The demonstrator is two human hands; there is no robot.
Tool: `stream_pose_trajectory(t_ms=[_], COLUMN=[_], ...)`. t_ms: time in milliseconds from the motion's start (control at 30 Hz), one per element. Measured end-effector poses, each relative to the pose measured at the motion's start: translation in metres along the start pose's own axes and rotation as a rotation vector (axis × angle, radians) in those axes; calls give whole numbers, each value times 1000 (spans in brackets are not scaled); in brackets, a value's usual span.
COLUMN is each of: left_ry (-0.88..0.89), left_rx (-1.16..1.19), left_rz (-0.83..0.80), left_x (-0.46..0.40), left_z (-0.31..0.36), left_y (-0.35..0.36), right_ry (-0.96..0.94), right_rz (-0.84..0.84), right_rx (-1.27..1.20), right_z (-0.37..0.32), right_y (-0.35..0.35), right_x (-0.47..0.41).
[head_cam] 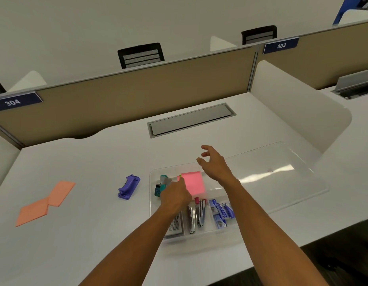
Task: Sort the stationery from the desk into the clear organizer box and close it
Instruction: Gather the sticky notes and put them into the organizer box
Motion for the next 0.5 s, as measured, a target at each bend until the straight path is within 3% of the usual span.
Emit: stream_pose_trajectory(t_ms=[100, 500], left_ry=[-10, -23], left_rx=[-8, -2], left_rz=[-57, -36], left_x=[1, 7], left_z=[1, 3], left_y=[6, 15], right_ry=[-3, 5], right_rz=[-4, -31], right_rx=[3, 23], right_z=[-1, 3], right_y=[3, 10], right_x=[0, -1])
Point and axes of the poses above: each hand's wrist, its own x-axis away from the middle knuckle, its own y-axis out of the palm, z = x × y, the point moved 1 cm from there along -x, towards the middle knuckle, and after that the axes turned 13 degrees about -z, right-handed, at the moved point
